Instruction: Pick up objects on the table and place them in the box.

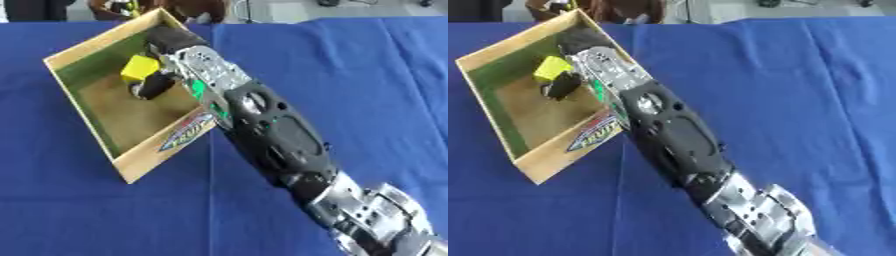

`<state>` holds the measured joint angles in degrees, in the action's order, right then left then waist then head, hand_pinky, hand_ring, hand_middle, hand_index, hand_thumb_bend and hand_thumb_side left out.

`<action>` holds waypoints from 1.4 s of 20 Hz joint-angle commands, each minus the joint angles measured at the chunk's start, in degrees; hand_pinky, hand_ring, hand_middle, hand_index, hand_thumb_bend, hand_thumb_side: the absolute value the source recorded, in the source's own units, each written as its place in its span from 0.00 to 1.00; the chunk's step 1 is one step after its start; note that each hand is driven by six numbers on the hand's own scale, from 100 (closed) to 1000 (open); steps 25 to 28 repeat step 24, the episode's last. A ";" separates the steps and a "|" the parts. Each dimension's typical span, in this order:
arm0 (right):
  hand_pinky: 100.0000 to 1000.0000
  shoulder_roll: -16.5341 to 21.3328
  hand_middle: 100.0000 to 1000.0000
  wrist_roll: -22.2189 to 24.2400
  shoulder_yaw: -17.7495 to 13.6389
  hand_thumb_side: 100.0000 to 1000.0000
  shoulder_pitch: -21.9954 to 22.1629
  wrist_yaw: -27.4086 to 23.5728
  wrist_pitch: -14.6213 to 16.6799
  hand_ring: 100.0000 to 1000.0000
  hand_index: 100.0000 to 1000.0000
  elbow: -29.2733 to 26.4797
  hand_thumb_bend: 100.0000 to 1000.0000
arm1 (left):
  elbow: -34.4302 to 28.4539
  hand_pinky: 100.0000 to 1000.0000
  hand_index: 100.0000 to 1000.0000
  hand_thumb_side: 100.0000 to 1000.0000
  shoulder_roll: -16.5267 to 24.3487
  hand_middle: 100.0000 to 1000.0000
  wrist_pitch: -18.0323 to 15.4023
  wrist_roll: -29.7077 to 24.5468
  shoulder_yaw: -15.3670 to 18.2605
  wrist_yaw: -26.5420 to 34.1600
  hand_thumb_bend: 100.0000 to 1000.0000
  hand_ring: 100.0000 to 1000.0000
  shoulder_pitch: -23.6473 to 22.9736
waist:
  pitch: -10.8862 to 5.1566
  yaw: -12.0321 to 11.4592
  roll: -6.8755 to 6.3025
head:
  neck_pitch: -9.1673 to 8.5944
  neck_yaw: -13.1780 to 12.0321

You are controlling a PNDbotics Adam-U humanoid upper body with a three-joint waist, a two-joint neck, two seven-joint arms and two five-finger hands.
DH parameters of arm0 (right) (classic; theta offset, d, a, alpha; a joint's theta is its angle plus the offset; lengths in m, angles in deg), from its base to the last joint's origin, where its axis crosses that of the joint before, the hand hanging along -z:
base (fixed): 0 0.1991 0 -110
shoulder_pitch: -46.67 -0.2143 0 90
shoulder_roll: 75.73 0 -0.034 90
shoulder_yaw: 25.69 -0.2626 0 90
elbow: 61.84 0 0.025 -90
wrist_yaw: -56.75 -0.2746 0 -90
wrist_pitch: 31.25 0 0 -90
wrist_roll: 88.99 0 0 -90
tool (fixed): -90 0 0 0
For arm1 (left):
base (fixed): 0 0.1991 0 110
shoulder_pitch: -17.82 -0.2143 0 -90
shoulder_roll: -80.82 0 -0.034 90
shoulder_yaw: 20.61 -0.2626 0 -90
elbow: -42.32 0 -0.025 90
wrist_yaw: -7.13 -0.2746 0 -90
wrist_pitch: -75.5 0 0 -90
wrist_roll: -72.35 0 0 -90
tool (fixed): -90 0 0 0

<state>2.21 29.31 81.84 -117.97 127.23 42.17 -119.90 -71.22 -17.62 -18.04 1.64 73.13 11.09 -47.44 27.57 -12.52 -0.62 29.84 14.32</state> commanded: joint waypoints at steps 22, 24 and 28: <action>0.61 15.45 0.54 -13.71 -9.43 0.70 2.77 -8.12 -0.86 0.62 0.72 -25.61 0.05 | -1.05 0.67 0.83 0.92 0.66 0.68 0.00 0.66 0.80 -0.50 0.00 0.70 -1.09 | -3.13 4.19 -1.83 | 1.72 -4.77; 0.59 17.44 0.53 -15.46 -10.28 0.68 4.90 -9.87 -1.20 0.60 0.71 -28.46 0.03 | -1.05 0.67 0.83 0.92 0.68 0.68 0.00 0.78 0.91 -0.57 0.00 0.70 -1.31 | -3.39 4.73 -2.06 | 1.96 -5.30; 0.59 17.44 0.53 -15.46 -10.28 0.68 4.90 -9.87 -1.20 0.60 0.71 -28.46 0.03 | -1.05 0.67 0.83 0.92 0.68 0.68 0.00 0.78 0.91 -0.57 0.00 0.70 -1.31 | -3.39 4.73 -2.06 | 1.96 -5.30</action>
